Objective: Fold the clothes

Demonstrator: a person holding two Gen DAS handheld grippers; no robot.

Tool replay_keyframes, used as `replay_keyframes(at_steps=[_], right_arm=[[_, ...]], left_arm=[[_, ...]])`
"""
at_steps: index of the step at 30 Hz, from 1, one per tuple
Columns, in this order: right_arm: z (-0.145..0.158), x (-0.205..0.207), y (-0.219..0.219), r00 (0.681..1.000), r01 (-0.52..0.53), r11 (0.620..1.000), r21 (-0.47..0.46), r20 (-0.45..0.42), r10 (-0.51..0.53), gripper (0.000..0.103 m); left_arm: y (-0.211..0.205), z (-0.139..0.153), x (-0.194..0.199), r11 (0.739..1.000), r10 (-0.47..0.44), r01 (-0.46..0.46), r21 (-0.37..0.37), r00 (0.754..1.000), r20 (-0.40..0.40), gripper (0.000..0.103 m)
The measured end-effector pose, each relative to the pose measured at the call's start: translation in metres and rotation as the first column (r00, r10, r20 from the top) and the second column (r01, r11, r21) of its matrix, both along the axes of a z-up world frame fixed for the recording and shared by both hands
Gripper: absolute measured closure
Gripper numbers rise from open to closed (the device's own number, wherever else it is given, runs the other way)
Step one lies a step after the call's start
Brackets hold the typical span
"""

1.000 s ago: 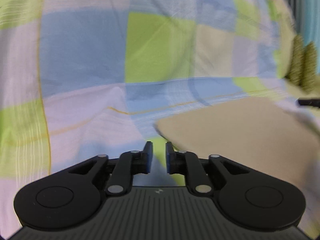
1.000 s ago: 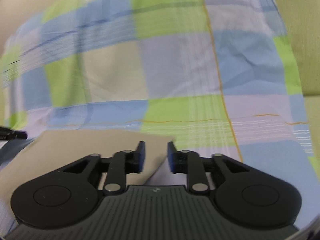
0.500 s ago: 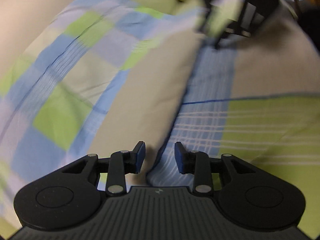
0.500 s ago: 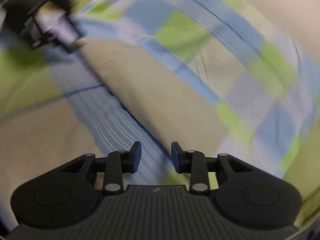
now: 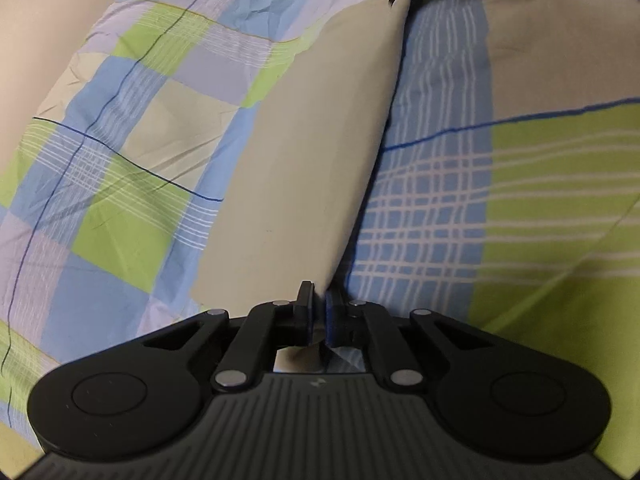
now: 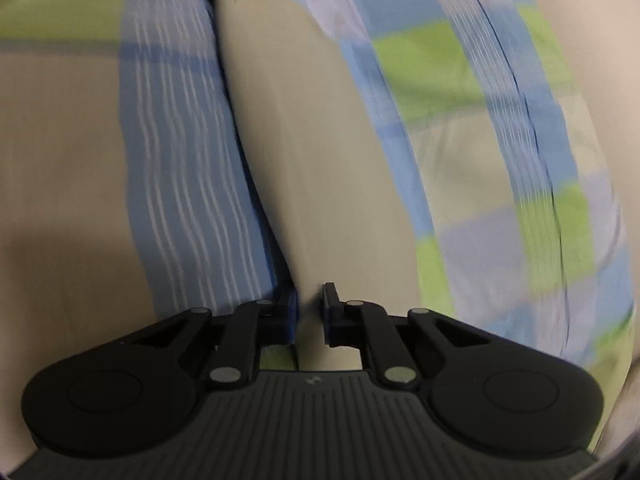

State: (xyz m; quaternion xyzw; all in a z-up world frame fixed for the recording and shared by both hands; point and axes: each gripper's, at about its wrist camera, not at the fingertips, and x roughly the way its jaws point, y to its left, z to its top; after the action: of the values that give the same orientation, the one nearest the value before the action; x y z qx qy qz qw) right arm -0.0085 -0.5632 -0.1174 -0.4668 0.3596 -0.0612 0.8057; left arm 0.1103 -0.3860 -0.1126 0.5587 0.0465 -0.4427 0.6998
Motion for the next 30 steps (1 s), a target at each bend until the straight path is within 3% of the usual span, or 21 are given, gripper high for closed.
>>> replay_keyframes(at_steps=[7,13,18,23,25,28,30], right_arm=[[0.008,-0.007,0.002,0.999,0.017,0.999,0.051,0.037,-0.018,0.101],[0.026,-0.051,0.025,0.998,0.007,0.999,0.045,0.060,-0.010,0.101],[0.023,-0.107,0.063,1.000,0.002,0.997,0.072,0.025,-0.004,0.101],[0.009,-0.138,0.079,0.999,0.026,0.992,0.127,0.027,-0.030,0.101],[0.007,-0.135,0.078,0.999,0.029,0.991,0.131,0.029,-0.033,0.099],[0.022,-0.143,0.068,0.992,0.071,0.965,0.251,0.080,-0.094,0.090],[0.036,-0.154,0.050,0.974,0.141,0.900,0.413,0.103,-0.200,0.085]], left_arm=[[0.014,0.019,-0.010,1.000,-0.008,0.008,-0.013,1.000,-0.028,0.102],[0.049,0.051,-0.058,0.998,-0.061,0.060,-0.017,0.994,-0.087,0.102],[0.083,0.045,-0.113,0.998,-0.063,0.066,0.012,0.981,-0.184,0.102],[0.093,0.028,-0.132,0.999,-0.025,0.035,0.029,0.962,-0.271,0.098],[0.093,0.036,-0.127,0.999,-0.023,0.030,0.017,0.945,-0.327,0.086],[0.101,0.063,-0.107,0.997,-0.072,0.057,-0.046,0.881,-0.468,0.083],[0.101,0.081,-0.089,0.995,-0.097,0.063,-0.083,0.848,-0.520,0.083]])
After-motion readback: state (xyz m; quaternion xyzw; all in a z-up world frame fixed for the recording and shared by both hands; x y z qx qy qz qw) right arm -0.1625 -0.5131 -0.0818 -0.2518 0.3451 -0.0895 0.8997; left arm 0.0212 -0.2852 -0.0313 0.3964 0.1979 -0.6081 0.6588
